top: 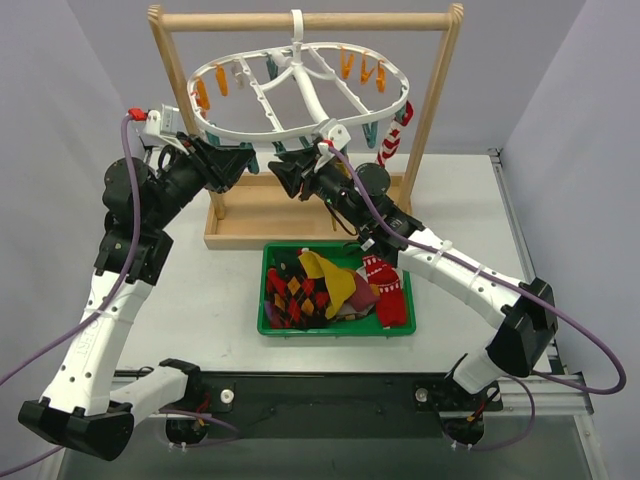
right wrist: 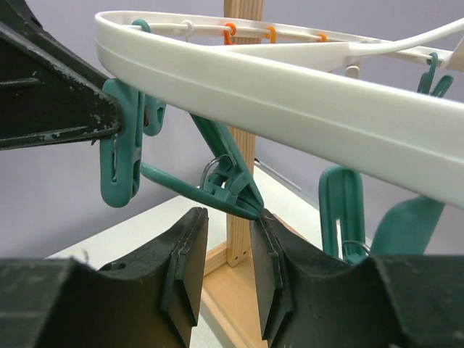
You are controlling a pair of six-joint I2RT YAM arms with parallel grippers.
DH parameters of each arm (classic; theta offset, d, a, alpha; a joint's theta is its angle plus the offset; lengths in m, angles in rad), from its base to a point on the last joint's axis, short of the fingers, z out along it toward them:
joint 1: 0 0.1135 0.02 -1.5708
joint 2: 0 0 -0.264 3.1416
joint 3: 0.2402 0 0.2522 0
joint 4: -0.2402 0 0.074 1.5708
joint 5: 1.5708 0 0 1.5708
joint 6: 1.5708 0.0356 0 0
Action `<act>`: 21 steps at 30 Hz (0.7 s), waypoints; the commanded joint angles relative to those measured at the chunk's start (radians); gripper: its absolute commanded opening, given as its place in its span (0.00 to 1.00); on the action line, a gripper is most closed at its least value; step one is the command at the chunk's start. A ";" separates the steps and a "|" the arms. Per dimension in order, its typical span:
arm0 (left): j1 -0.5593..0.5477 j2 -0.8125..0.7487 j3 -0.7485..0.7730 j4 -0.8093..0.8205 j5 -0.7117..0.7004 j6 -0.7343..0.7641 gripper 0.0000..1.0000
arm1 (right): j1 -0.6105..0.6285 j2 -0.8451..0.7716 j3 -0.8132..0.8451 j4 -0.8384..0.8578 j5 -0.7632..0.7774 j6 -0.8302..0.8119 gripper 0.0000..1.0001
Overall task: Clip the socks to the hanger
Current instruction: Open the clamp at the hanger.
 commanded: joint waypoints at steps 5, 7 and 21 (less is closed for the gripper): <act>0.002 -0.032 -0.004 -0.067 0.019 0.067 0.00 | -0.002 -0.076 -0.020 0.100 0.043 -0.009 0.28; -0.001 -0.028 -0.008 -0.068 0.016 0.073 0.00 | 0.001 -0.097 -0.055 0.093 0.021 -0.009 0.28; -0.013 -0.006 -0.028 0.012 0.006 0.039 0.00 | 0.079 -0.059 -0.066 0.209 -0.126 0.119 0.39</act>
